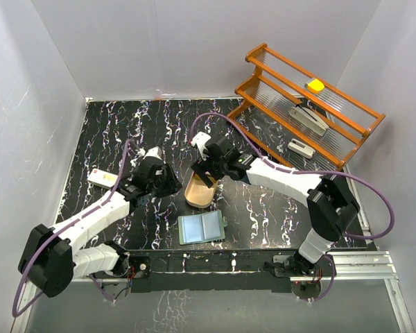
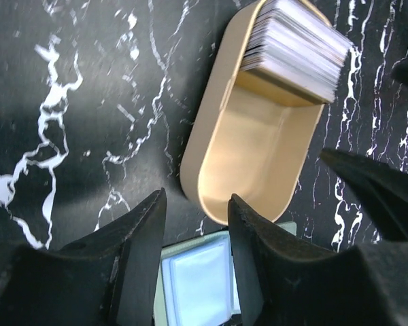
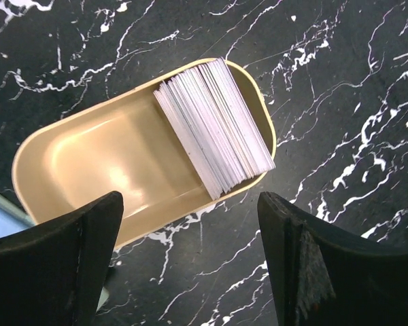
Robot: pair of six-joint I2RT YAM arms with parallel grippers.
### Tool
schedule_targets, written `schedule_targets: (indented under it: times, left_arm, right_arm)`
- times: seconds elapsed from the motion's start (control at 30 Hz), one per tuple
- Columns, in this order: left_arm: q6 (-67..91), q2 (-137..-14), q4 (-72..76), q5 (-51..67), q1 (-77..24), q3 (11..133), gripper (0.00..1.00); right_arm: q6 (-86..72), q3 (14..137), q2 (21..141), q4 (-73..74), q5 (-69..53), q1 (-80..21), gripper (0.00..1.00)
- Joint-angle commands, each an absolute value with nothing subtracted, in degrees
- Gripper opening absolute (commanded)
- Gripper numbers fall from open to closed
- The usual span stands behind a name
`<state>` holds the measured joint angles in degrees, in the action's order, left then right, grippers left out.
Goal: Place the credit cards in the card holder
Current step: Pick up the credit card from the storage box.
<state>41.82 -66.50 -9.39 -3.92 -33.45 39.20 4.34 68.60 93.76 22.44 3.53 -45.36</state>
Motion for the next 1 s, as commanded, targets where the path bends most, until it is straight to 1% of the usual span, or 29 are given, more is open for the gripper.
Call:
schedule_targets:
  times: [0.0, 0.13, 0.33, 0.53, 0.83, 0.97]
  left_arm:
    - [50.3, -62.5, -10.2, -2.3, -32.0, 36.0, 0.41]
    - [51.1, -62.4, -10.0, -0.6, -31.1, 35.0, 0.41]
    - [53.9, -63.0, -4.4, 5.2, -29.3, 31.1, 0.42]
    - [53.7, -64.5, -1.2, 4.4, -29.2, 29.3, 0.43]
    - [53.7, -70.6, 7.3, 9.5, -29.1, 28.8, 0.43]
    - [53.4, -73.2, 8.2, 10.4, -29.2, 29.2, 0.42]
  right_arm:
    - [13.2, 72.8, 95.8, 20.8, 4.8, -45.3, 0.80]
    - [17.0, 74.4, 97.7, 19.3, 6.2, -45.3, 0.82]
    - [21.2, 79.3, 103.7, 21.5, 6.3, -45.3, 0.83]
    - [24.0, 80.6, 107.2, 21.6, 10.8, -45.4, 0.85]
    - [26.6, 82.3, 109.7, 21.2, 13.3, -45.4, 0.79]
    - [26.8, 83.4, 110.0, 22.3, 14.2, -45.4, 0.70]
